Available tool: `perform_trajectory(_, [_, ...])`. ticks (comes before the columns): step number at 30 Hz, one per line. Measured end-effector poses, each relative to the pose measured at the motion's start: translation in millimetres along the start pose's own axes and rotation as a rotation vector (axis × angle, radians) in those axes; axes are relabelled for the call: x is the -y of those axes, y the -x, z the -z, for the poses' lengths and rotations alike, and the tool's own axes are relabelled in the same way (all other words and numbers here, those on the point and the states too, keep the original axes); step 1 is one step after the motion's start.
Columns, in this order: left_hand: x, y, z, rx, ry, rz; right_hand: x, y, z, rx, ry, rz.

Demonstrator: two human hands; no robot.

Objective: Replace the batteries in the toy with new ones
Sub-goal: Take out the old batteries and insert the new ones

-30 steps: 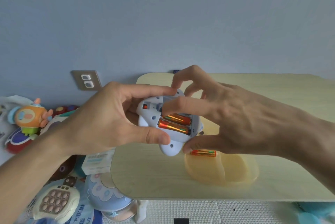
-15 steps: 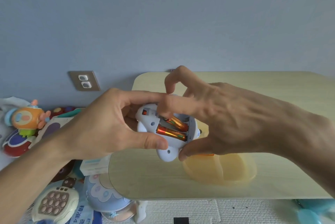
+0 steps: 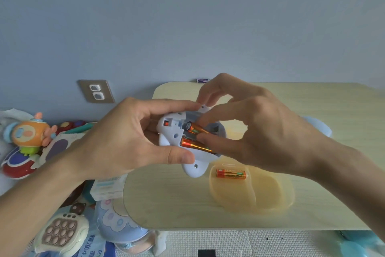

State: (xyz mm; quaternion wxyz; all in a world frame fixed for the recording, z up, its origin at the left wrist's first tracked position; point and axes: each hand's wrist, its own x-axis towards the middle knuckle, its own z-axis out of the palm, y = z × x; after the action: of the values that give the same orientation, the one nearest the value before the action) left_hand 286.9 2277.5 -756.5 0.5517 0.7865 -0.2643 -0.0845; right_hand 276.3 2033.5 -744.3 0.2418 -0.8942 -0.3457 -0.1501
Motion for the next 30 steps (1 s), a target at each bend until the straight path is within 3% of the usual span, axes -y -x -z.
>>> perform_trajectory(7, [7, 1, 9, -0.032, 0.081, -0.014, -5, 8, 26, -0.121, -0.362, -0.128])
perform_trajectory(14, [17, 1, 14, -0.111, 0.11, -0.034, -12, 49, 8, 0.364, 0.01, -0.158])
perform_trajectory(18, [15, -1, 9, -0.108, 0.119, -0.04, -10, 56, -12, 0.445, 0.048, -0.174])
perform_trajectory(24, [15, -1, 5, -0.124, 0.131, -0.05, -11, 54, -12, 0.411, 0.105, -0.184])
perform_trajectory(27, [14, -1, -2, -0.131, 0.178, -0.06, -15, 49, 0, 0.164, -0.02, -0.253])
perform_trajectory(30, [11, -2, -8, -0.086, 0.247, -0.094, -18, 44, 9, -0.031, -0.346, -0.39])
